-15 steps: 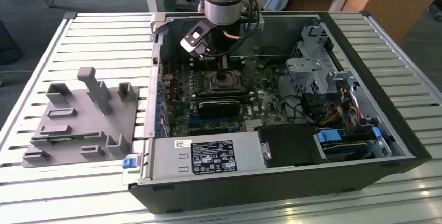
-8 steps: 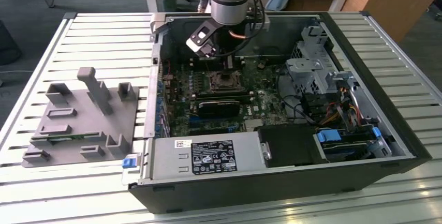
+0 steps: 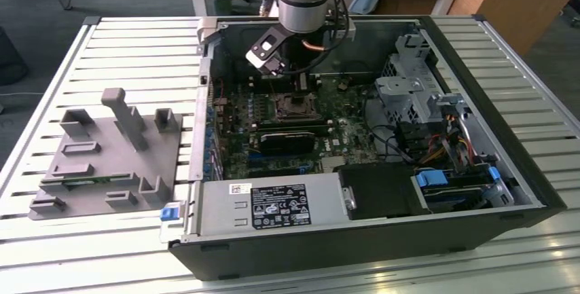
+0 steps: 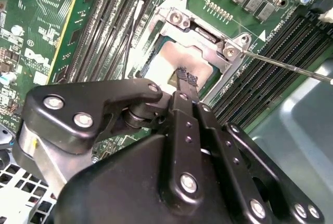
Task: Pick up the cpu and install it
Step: 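Close the cpu cover, then install the first cpu locking lever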
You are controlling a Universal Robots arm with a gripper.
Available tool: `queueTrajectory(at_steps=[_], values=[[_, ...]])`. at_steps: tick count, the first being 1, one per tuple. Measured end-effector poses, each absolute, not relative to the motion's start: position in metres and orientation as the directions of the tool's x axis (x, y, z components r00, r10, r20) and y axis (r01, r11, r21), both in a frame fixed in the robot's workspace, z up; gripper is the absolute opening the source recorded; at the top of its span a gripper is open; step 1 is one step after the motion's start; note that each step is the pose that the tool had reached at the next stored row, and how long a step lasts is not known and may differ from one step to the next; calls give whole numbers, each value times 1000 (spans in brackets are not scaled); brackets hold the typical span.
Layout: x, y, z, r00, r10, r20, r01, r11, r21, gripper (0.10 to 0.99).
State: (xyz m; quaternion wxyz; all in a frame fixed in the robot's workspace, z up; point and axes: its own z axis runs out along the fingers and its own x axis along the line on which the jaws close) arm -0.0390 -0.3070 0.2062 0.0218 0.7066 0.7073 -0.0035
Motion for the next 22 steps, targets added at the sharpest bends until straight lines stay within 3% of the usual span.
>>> queueTrajectory(at_steps=[22], values=[[-39,-307,246,0,999,-36,1000,1,26,106]])
